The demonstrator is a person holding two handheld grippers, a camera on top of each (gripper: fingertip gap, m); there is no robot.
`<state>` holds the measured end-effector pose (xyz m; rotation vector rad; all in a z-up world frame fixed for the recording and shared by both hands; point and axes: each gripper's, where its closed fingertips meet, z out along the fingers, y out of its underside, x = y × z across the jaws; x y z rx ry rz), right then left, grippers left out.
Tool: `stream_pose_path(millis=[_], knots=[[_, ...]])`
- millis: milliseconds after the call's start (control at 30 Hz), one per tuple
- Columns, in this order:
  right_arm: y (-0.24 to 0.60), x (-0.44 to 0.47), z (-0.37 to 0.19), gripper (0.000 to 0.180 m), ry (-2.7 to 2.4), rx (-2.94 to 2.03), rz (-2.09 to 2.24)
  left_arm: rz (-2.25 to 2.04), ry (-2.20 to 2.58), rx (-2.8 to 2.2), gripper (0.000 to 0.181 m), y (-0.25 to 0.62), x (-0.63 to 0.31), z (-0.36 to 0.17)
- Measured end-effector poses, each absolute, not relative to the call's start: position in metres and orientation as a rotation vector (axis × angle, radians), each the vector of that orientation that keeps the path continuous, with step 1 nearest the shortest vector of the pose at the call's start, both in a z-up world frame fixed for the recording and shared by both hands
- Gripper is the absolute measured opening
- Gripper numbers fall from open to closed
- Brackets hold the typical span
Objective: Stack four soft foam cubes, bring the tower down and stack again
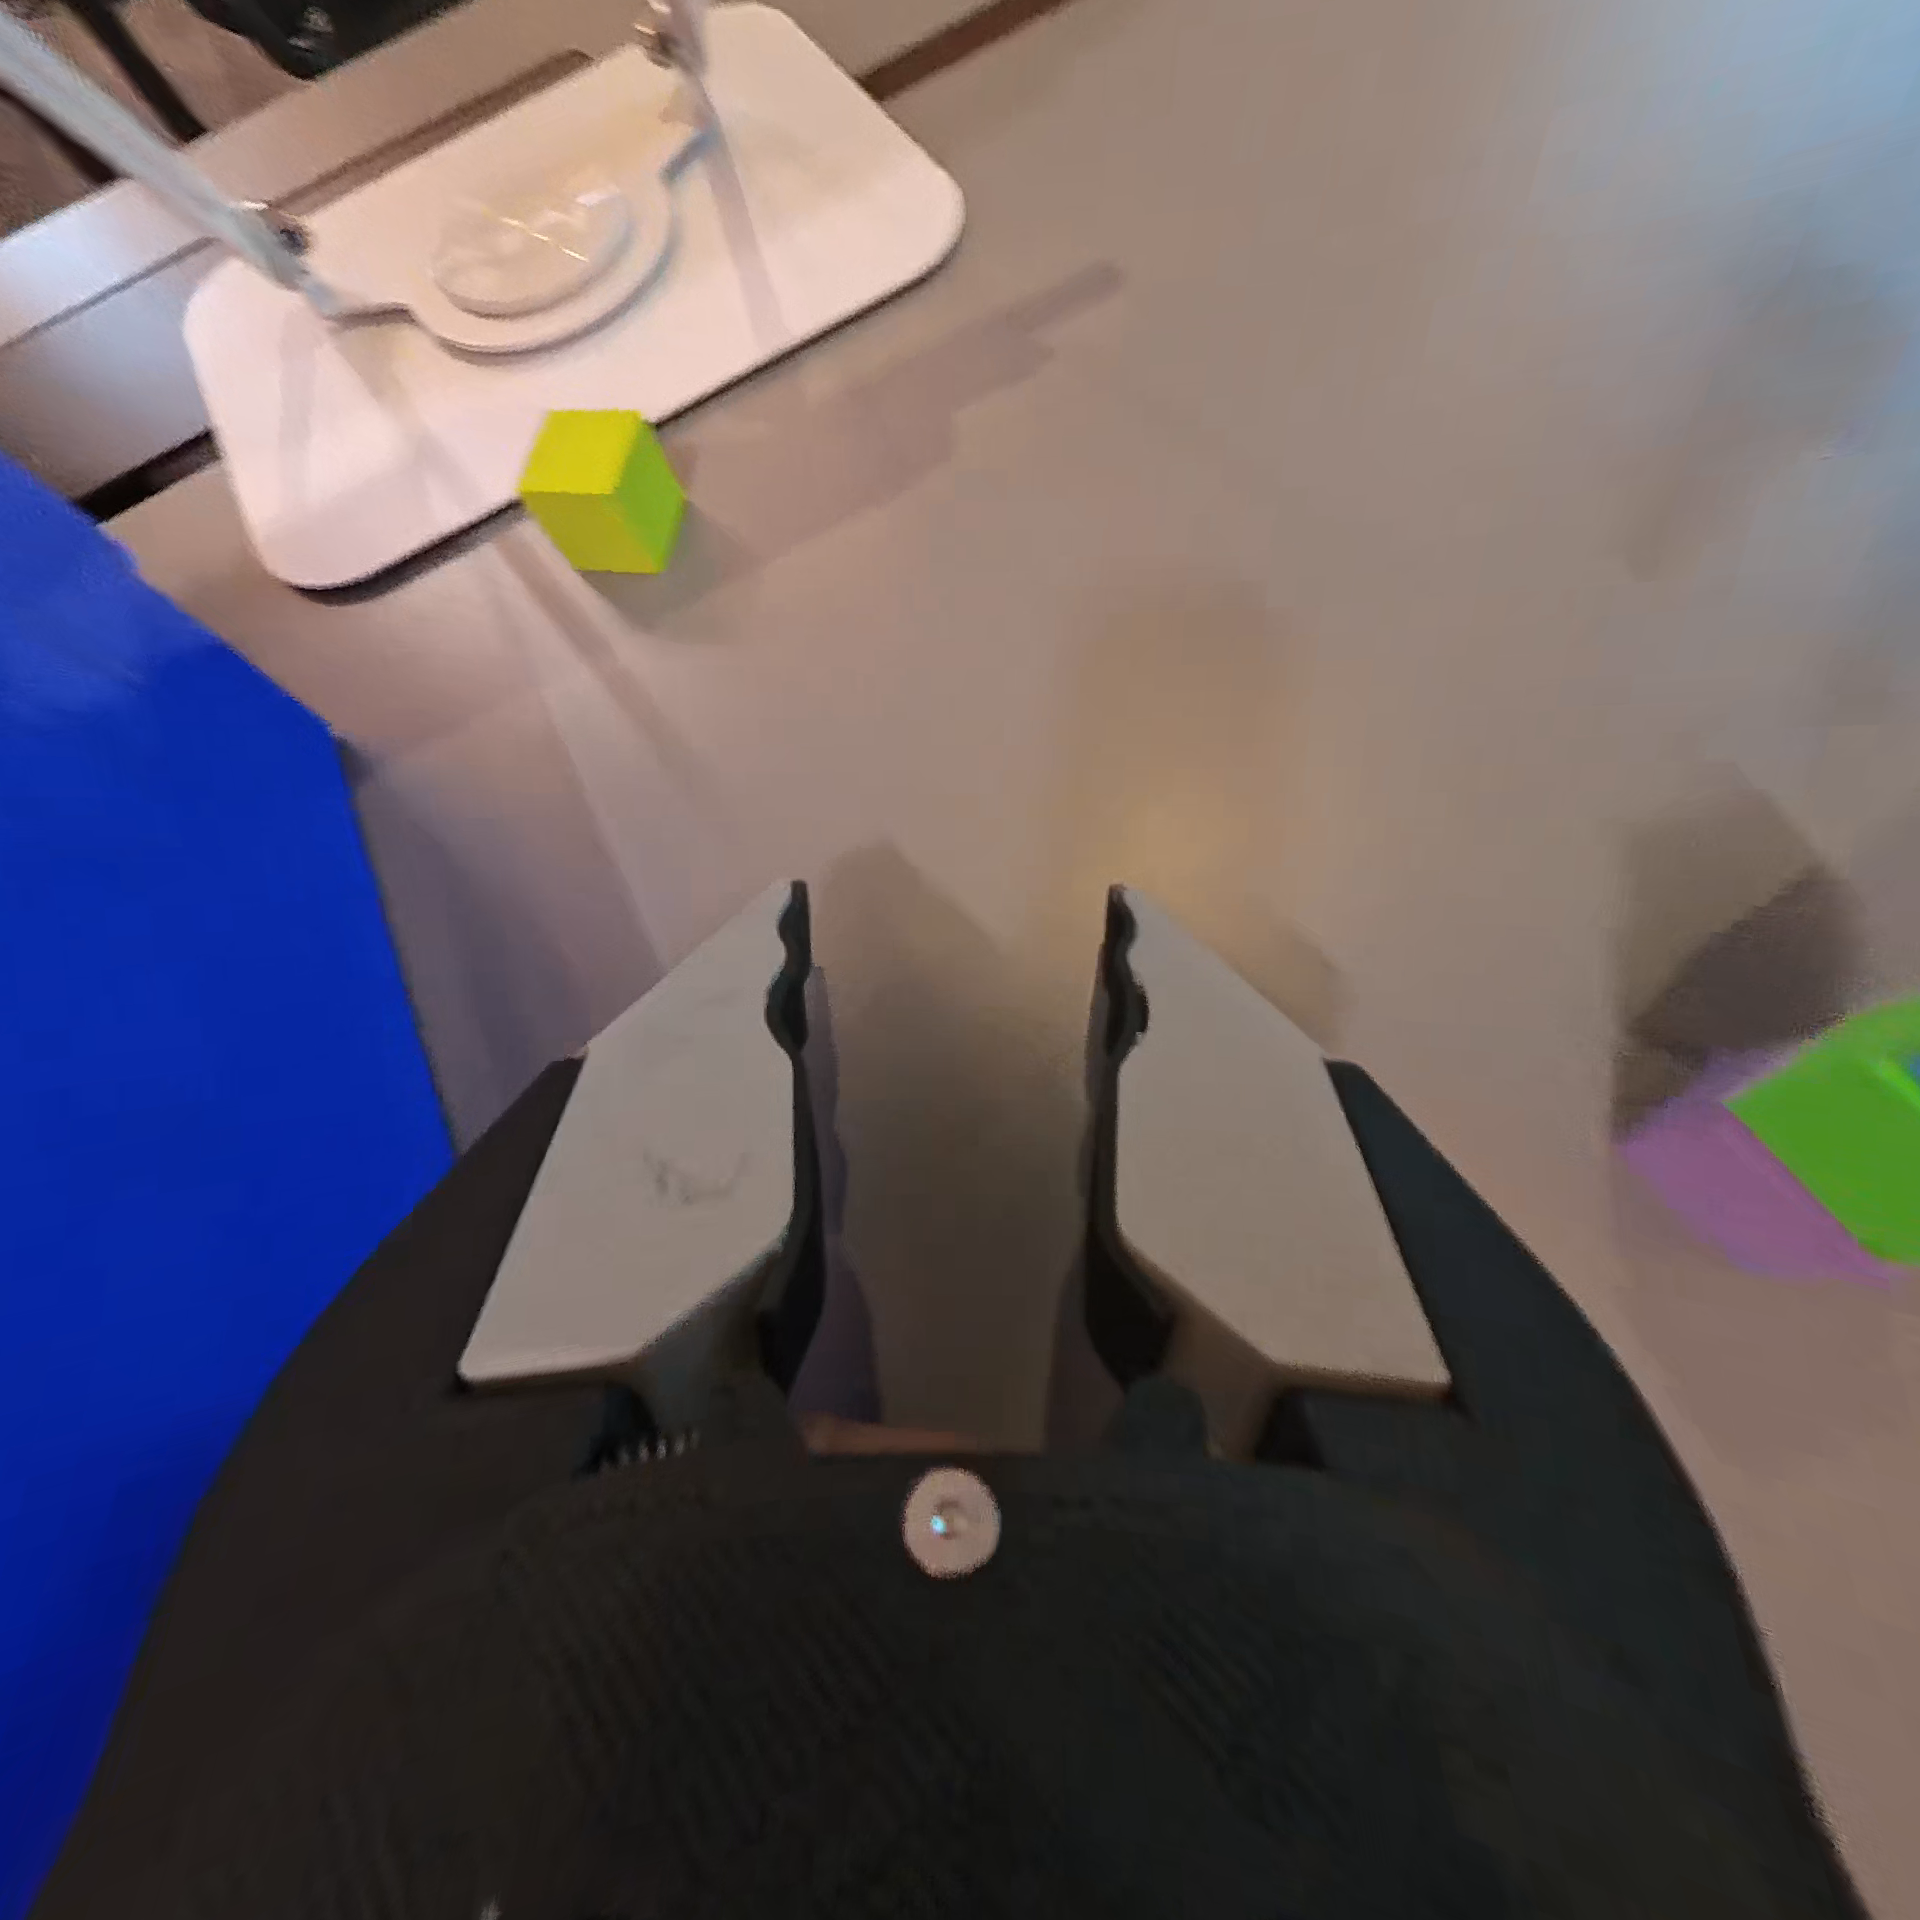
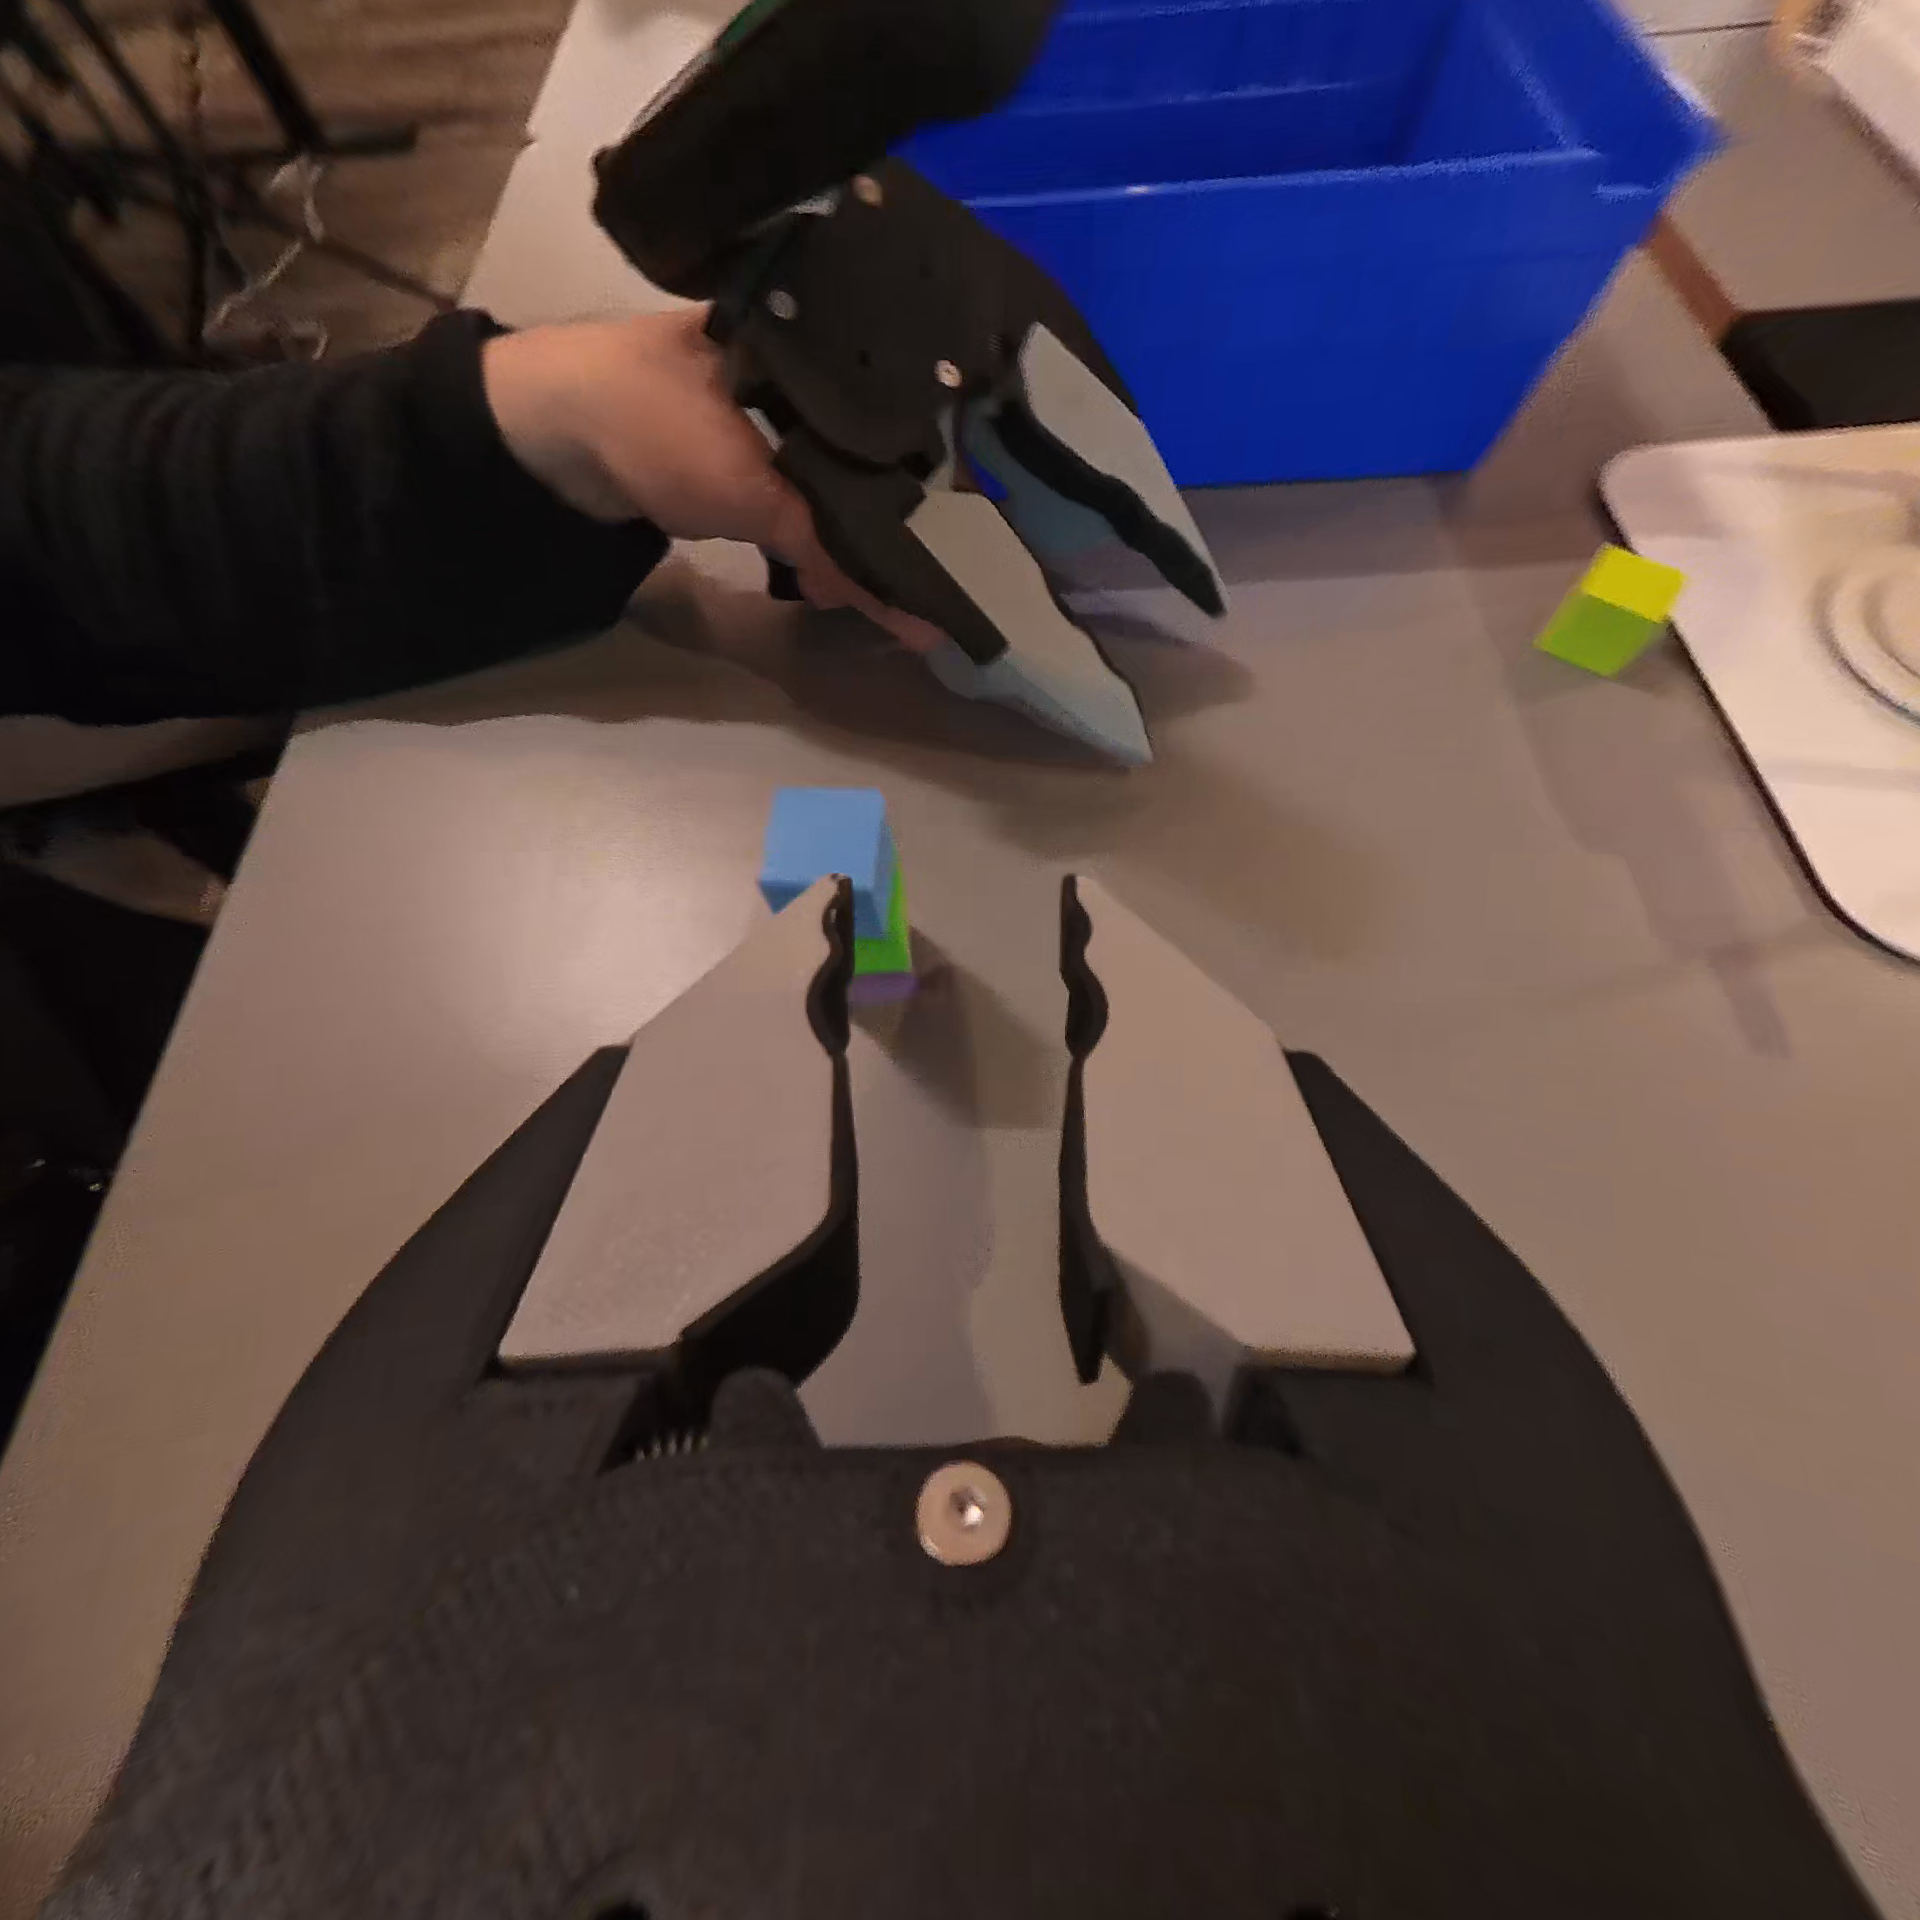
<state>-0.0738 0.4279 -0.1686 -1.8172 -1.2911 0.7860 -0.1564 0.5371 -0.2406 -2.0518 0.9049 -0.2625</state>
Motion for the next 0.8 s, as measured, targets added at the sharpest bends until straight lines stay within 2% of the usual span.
stream_pose_path(millis=[200,367,467,700,800], knots=[[0.468,-0.005,-0.209,0.035,-0.999,-1.985,0.662,-0.257,0.752,-2.068,0.056,0.576,-0.155,-0.236],[0.486,0.034,-0.245,0.038,-0.875,-2.176,0.537,-0.215,0.777,-2.151,0.064,0.610,-0.144,-0.251],[0.488,0.037,-0.254,0.037,-0.892,-2.195,0.487,-0.227,0.760,-2.164,0.053,0.635,-0.140,-0.252],[0.489,0.035,-0.253,0.038,-0.877,-2.176,0.537,-0.312,0.735,-2.209,0.055,0.672,-0.136,-0.255],[0.489,0.034,-0.253,0.039,-0.881,-2.175,0.546,-0.284,0.768,-2.186,0.051,0.681,-0.132,-0.254]])
